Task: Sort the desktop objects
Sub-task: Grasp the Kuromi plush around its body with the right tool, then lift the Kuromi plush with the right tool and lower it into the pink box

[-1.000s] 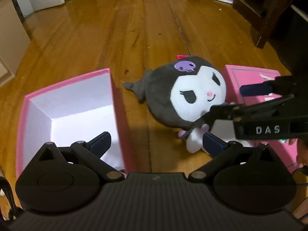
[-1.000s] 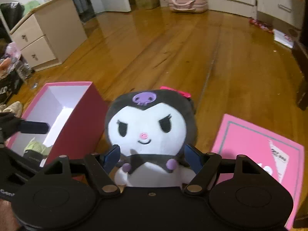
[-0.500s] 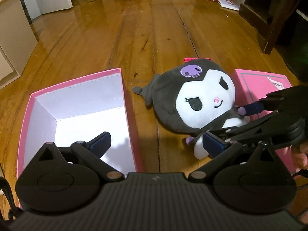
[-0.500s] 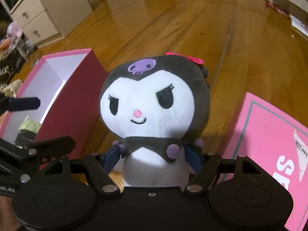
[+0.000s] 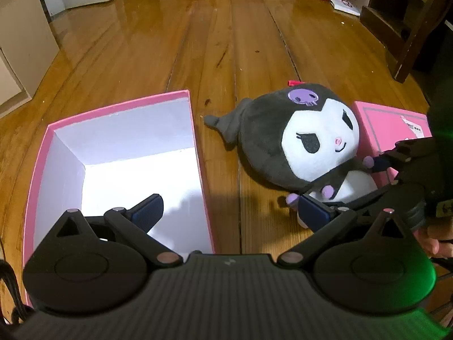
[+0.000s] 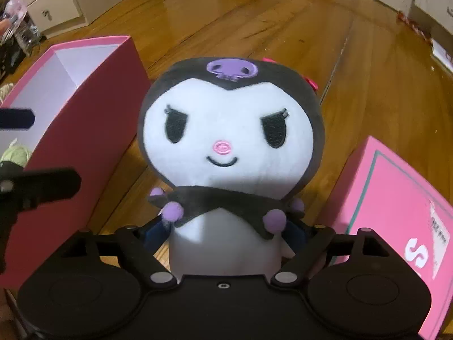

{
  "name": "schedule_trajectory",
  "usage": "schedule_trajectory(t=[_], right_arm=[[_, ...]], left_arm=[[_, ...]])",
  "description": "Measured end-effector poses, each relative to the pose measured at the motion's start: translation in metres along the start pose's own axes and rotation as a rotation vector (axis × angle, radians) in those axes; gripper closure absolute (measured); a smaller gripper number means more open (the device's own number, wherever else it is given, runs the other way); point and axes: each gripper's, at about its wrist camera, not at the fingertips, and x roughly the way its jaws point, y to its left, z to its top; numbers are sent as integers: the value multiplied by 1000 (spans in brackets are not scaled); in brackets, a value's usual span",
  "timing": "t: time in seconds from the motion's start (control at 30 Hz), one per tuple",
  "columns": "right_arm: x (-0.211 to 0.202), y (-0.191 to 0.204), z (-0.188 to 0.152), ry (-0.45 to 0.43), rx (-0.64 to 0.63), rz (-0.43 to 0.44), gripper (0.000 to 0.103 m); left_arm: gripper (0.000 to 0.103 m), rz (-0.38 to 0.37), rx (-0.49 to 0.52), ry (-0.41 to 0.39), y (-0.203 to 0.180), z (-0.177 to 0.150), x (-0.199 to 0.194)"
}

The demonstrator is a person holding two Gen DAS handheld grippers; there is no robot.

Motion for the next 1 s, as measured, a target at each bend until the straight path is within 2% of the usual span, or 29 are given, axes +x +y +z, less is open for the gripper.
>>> schedule_trajectory(t=[0.43,0.6,0.83,1.0], right_arm=[[14,5,6,34,25,-21,12],[26,2,11,58,77,5,11],[20,5,15,48,159,-22,23],[12,14,14,37,149,-61,24]], left_arm=[[0,14,-18,10,6,2,0],[0,12,-18,14,2,3,0],[0,-10,-18,34,0,1,7],[0,-32,-21,40,0,-1,8]])
